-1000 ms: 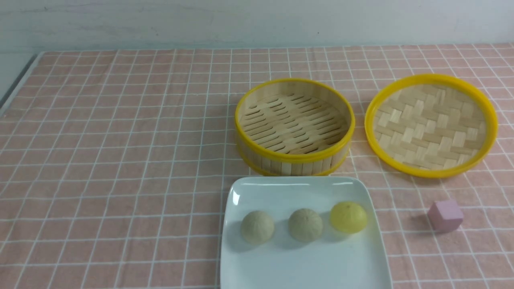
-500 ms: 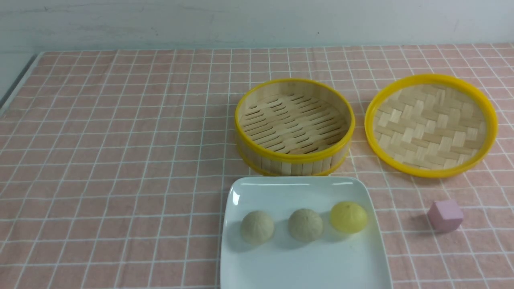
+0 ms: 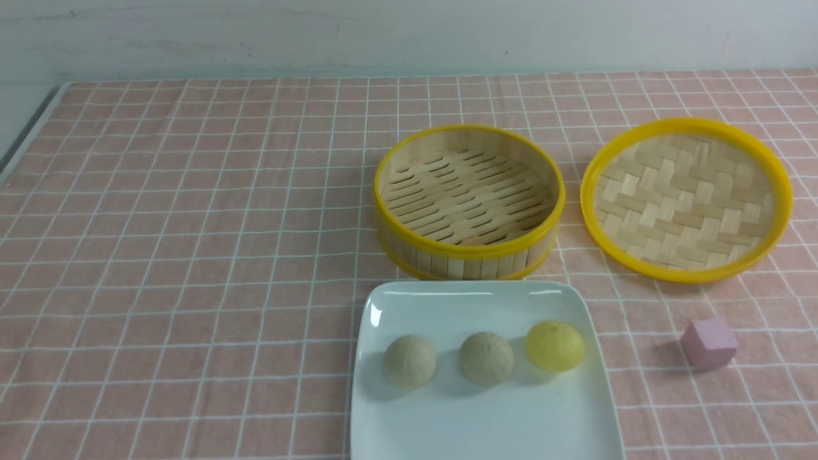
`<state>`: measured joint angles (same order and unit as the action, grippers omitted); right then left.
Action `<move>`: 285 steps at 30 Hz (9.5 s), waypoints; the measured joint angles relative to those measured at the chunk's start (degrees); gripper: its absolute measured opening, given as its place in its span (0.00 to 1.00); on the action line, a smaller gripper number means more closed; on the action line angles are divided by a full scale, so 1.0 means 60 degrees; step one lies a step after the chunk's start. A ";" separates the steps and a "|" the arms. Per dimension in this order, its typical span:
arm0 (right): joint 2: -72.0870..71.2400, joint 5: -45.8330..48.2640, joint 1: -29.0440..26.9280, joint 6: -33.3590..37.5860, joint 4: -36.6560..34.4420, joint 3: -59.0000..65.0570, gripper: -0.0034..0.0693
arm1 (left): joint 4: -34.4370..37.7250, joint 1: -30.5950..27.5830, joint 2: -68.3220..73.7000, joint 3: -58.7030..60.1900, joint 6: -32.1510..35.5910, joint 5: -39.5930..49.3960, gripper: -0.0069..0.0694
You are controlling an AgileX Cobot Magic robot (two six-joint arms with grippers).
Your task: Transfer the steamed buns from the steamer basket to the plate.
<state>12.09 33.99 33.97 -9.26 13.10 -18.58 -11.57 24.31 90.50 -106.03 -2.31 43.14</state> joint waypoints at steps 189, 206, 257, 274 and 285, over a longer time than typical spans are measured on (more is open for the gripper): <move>-0.2110 -0.1796 -0.5543 -0.2754 0.0362 0.3202 0.38 | 0.0931 0.0000 0.0000 0.0000 0.0003 0.0751 0.52; -0.2110 -0.1796 -0.5543 -0.2754 0.0374 0.3202 0.38 | -0.1257 -0.0009 -0.1334 0.2104 -0.1536 0.2757 0.52; -0.2110 -0.1796 -0.5543 -0.2754 0.0402 0.3202 0.38 | -0.0977 -0.4762 -1.4882 1.7003 -0.4279 -0.2981 0.52; -0.2110 -0.1796 -0.5543 -0.2754 0.0402 0.3202 0.38 | -0.0565 -0.4770 -1.5194 1.7919 -0.4080 -0.3579 0.52; -0.2110 -0.1796 -0.5543 -0.2754 0.0402 0.3202 0.38 | -0.0582 -0.4770 -1.5194 1.7909 -0.3432 -0.3540 0.52</move>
<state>-0.57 23.22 0.71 -25.78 15.51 0.63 -15.06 -4.31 -0.66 1.42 -22.90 21.90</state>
